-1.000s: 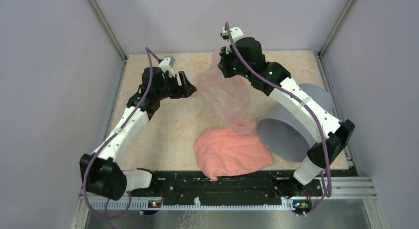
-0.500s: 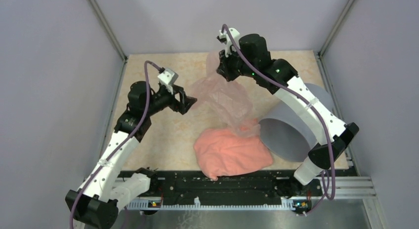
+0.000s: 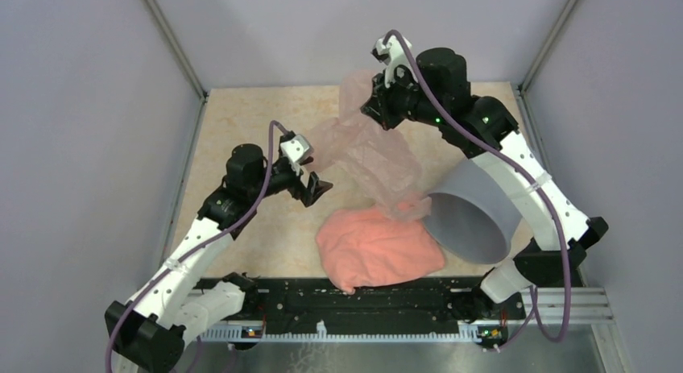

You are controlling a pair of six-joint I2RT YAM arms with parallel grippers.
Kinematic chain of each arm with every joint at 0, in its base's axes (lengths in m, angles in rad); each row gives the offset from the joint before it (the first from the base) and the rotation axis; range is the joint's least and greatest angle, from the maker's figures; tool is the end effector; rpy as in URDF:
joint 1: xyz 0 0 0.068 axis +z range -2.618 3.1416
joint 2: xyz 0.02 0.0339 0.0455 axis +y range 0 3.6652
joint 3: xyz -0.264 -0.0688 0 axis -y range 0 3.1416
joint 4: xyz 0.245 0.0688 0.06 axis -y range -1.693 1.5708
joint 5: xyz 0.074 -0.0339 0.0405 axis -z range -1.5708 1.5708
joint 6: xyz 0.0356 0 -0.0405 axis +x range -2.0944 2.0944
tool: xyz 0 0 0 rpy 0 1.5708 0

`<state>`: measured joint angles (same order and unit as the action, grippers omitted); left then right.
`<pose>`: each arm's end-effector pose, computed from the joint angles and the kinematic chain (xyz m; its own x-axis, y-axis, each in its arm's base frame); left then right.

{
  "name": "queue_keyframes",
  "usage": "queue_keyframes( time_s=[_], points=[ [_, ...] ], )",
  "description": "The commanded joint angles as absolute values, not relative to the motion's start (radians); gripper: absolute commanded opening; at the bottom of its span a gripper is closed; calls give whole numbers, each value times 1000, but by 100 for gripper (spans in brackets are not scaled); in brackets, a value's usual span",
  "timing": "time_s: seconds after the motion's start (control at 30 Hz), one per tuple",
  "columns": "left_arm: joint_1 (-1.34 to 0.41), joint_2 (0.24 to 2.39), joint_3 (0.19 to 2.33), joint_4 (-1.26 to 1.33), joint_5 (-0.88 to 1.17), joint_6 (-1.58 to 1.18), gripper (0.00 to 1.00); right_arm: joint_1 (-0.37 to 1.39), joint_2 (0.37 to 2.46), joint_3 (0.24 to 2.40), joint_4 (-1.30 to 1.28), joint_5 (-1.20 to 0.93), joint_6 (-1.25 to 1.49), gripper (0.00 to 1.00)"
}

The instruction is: Put the trash bags into the trash bin

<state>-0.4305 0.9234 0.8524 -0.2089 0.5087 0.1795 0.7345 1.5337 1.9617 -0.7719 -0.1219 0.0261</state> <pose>0.1840 -0.1036 0.3375 -0.1060 0.2203 -0.9697 0.8220 0.5681 0.0392 0.2280 0.2117 0.4967 -0.2697 -0.2087 -0.9401 -0.7434 0.6656 0.0656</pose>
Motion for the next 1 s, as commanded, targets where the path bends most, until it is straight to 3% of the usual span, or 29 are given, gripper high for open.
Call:
queue_keyframes(
  time_s=[0.0,0.3,0.53,0.83,0.93,0.97],
  points=[
    [-442,946,851,-126,527,219,93,726,1476,2028,-769,-150,23,0],
    [-523,942,816,-16,425,151,84,646,1531,2096,-777,-231,123,0],
    [-605,924,765,135,188,141,86,626,1545,2096,-770,-295,152,0],
    [-637,926,744,261,147,217,84,610,1535,2097,-777,-308,161,0],
    [-644,959,766,237,160,221,76,600,1541,2105,-771,-309,174,0],
    [-644,966,776,218,174,213,69,587,1547,2109,-768,-306,185,0]
  ],
)
